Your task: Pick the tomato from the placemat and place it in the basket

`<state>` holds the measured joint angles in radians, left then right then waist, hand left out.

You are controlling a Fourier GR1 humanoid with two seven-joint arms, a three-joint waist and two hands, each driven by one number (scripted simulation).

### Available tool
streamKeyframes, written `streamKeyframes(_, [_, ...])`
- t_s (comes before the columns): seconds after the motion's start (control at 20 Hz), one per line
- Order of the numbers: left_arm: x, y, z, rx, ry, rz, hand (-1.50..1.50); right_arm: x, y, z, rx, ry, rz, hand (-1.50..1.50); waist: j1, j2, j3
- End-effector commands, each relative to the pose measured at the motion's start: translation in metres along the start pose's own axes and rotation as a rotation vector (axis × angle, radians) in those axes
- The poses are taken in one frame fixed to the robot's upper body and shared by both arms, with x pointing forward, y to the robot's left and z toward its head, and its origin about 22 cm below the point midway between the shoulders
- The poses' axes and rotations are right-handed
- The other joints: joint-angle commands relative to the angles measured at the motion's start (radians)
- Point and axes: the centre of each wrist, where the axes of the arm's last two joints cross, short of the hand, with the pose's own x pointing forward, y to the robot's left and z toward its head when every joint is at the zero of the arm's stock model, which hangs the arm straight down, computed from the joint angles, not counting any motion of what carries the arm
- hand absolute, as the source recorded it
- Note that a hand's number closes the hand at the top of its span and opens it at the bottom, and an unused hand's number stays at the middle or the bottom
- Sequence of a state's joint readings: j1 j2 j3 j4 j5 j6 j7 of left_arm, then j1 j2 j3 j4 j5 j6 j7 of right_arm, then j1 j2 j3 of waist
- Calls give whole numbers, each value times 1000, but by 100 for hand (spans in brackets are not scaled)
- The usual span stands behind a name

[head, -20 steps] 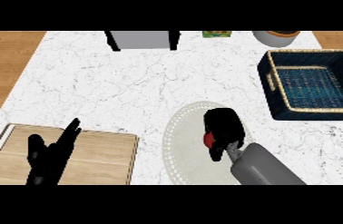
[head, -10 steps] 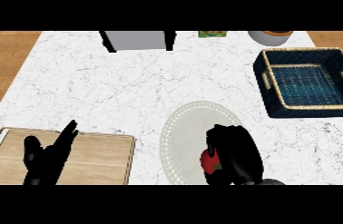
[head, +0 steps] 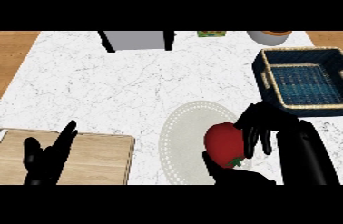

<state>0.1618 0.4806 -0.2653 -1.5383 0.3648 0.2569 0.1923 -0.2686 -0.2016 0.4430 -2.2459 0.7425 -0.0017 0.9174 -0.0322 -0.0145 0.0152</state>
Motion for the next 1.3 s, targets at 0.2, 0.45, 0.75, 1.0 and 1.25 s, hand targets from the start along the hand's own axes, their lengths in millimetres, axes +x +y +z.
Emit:
streamKeyframes(0.2, [-11, -10, -7, -5, 77, -8, 0, 28, -87, -8, -233, 74, -26, 150, 19, 11, -17])
streamKeyframes(0.45, [-31, -15, -4, -16, 94, -10, 0, 28, -131, -47, -306, 101, -64, 150, 23, 13, -17])
streamKeyframes(0.75, [-27, -4, -11, 3, 87, -11, 0, 13, -177, -84, -313, 177, -23, 150, 27, 16, -17])
streamKeyframes(1.0, [-21, -21, -5, -22, 98, -3, 0, -6, -194, -111, -321, 206, 40, 150, 41, 18, -16])
streamKeyframes(1.25, [-29, -7, -12, -19, 83, -14, 0, -36, -219, -125, -297, 206, 42, 150, 37, 18, -16])
